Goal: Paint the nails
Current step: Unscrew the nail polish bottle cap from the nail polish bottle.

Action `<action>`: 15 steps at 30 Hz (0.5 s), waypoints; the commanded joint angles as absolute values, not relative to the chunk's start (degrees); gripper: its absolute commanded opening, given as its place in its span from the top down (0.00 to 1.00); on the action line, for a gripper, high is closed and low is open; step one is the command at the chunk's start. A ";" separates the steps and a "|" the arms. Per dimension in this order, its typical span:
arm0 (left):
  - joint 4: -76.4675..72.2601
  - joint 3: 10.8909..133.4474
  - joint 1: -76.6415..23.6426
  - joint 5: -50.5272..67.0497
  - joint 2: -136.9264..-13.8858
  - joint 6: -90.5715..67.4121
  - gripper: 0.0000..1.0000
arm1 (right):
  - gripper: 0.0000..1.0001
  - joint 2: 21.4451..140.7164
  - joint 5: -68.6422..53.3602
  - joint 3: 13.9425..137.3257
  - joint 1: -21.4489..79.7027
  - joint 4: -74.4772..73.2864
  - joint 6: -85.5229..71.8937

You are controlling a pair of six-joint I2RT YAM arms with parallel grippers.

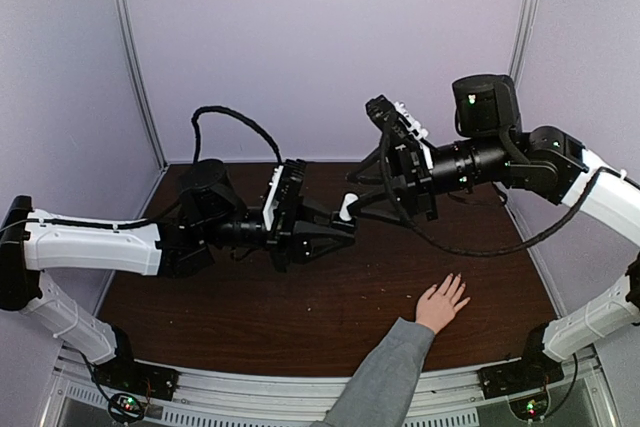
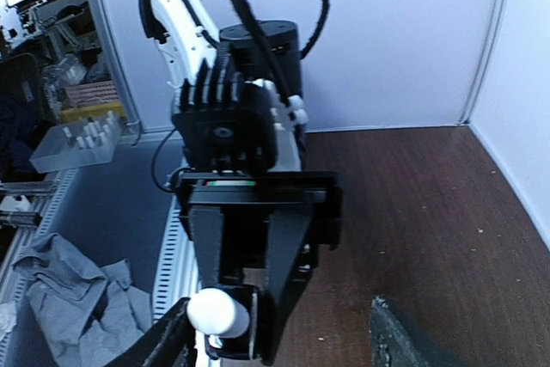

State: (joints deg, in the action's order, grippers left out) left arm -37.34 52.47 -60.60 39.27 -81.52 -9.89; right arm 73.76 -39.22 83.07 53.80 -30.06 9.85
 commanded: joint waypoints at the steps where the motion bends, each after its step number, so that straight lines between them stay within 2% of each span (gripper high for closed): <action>1: -36.29 51.76 -61.61 27.81 -78.60 -3.38 1.00 | 0.29 72.60 -30.27 82.68 52.91 -26.43 5.21; 5: -34.75 51.93 -61.61 20.73 -78.66 -2.41 1.00 | 0.27 74.98 -23.70 85.36 52.82 -28.19 -1.54; 10: -33.12 52.21 -61.61 9.86 -79.09 -1.59 1.00 | 0.32 76.23 -19.59 87.06 52.92 -28.18 -9.67; 15: -32.52 52.69 -61.61 4.50 -79.99 -1.07 1.00 | 0.37 77.41 -17.29 87.45 52.91 -28.45 -12.90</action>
State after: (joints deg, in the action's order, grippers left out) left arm -31.44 52.03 -61.25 11.90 -80.05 -2.87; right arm 76.27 -21.71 85.25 53.23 -28.88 -7.55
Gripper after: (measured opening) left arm 0.219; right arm 0.654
